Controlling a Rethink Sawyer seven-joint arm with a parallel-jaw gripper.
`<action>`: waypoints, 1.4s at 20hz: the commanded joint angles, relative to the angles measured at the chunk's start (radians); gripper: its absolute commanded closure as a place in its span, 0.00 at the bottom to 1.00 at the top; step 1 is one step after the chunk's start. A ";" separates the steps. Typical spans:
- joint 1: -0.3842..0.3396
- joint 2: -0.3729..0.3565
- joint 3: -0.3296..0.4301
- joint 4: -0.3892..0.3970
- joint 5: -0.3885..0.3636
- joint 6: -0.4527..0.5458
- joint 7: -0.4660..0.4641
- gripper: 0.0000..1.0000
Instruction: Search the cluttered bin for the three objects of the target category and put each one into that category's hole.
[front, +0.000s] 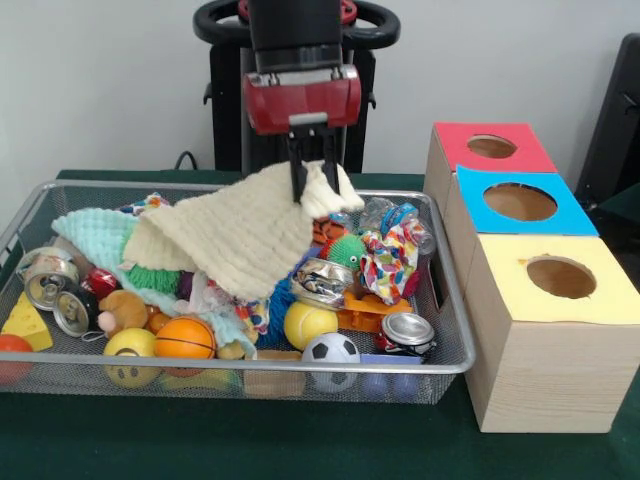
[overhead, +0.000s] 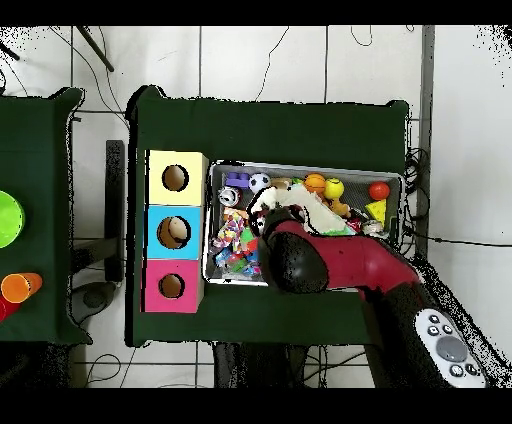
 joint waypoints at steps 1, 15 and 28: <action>0.083 0.168 -0.165 -0.080 -0.035 -0.193 0.206 1.00; 0.103 0.235 -0.218 -0.073 0.011 -0.318 0.170 1.00; -0.079 0.105 -0.061 -0.027 0.007 -0.095 0.043 1.00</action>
